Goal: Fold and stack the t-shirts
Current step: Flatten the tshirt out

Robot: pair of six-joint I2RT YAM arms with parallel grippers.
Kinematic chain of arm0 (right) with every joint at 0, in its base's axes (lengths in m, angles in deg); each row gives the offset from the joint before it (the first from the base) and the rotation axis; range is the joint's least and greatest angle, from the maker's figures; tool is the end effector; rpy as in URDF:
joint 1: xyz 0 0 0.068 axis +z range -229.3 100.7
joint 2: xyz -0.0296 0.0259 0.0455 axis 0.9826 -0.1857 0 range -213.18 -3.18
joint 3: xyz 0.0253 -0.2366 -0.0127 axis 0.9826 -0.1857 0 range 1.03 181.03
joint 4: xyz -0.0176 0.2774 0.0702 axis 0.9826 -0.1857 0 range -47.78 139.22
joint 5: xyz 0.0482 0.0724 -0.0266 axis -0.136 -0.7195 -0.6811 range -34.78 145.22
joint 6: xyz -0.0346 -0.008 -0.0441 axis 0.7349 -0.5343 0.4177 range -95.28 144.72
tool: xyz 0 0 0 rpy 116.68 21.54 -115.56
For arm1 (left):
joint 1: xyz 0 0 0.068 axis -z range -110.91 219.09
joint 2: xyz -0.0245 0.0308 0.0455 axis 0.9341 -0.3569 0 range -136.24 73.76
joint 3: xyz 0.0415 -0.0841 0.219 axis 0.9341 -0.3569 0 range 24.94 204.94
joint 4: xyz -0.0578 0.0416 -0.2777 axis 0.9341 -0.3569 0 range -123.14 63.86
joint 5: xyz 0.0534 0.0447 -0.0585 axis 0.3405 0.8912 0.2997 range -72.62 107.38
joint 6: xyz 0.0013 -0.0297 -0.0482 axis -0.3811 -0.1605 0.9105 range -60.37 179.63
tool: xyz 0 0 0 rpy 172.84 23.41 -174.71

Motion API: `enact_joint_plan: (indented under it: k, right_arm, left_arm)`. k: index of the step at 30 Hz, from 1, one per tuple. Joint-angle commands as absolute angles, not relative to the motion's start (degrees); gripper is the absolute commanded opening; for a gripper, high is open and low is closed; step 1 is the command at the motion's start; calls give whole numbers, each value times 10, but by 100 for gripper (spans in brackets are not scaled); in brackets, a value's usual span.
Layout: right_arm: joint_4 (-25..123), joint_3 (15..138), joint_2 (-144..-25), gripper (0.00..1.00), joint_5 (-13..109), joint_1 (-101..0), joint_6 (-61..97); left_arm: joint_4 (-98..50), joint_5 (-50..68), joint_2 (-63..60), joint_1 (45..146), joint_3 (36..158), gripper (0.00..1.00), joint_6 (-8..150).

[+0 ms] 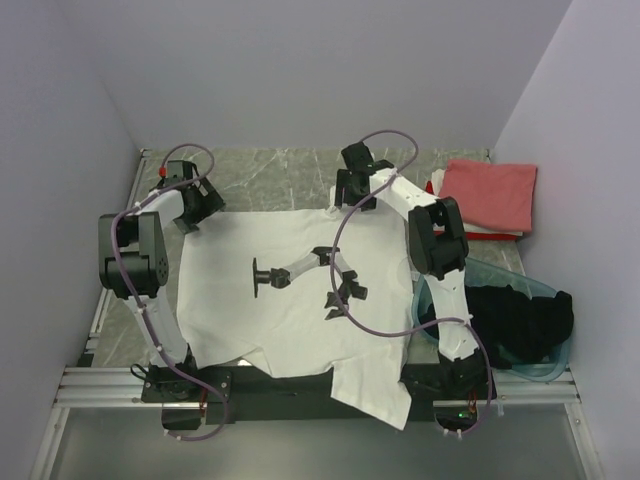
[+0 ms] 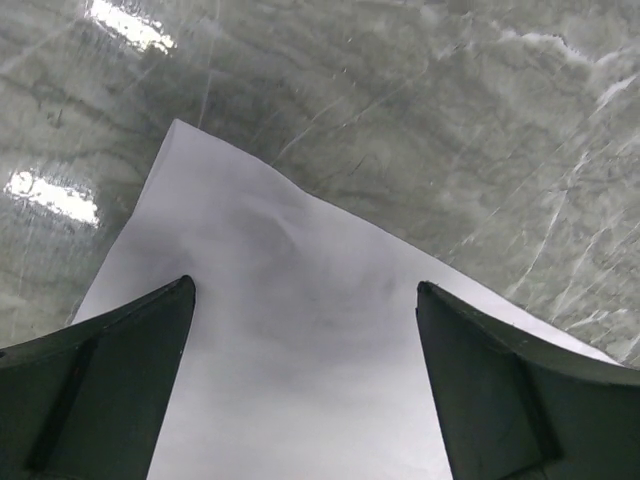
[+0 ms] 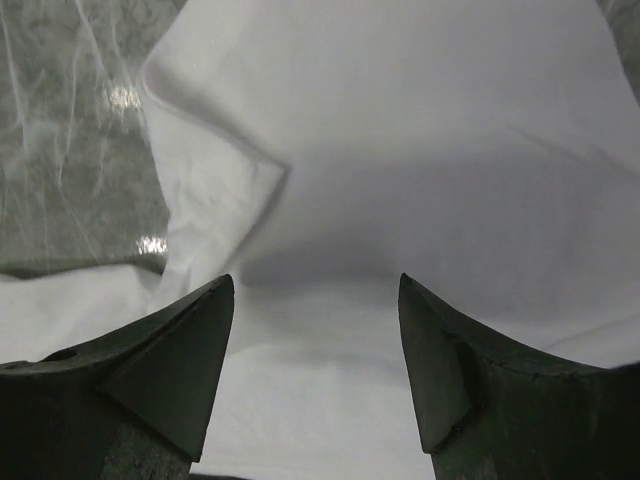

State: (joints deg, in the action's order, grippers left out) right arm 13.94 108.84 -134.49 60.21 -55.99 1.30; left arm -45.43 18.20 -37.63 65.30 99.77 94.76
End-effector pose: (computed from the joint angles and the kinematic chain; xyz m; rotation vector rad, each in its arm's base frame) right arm 0.4629 0.1957 0.1346 0.0342 2.6018 0.1842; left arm 0.4201 0.0284 0.1182 -0.8573 2.4093 -0.1946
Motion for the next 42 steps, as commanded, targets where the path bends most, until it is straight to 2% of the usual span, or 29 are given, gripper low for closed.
enact_joint_plan:
  k: [1, 11, 18, 23, 30, 42]
  right_arm:
    - [111, 1147, -1363, 73, 647, -551, 4]
    - [63, 1342, -1469, 74, 594, -528, -2]
    - [115, 1236, -1400, 76, 615, -534, -12]
    - [111, 1222, -1401, 76, 618, -538, -21]
    - [141, 1242, -1431, 75, 563, -542, -44]
    - [251, 1243, -1444, 75, 487, -544, -88]
  left_arm:
    - [-451, 169, -405, 649, 1015, 99, 938]
    - [-465, 169, -432, 646, 1061, 99, 928]
    - [-457, 169, -401, 646, 1043, 99, 929]
    - [-454, 161, -383, 646, 1038, 99, 929]
    - [-452, 161, -380, 646, 1032, 99, 926]
    - [-454, 163, -379, 646, 1035, 99, 921]
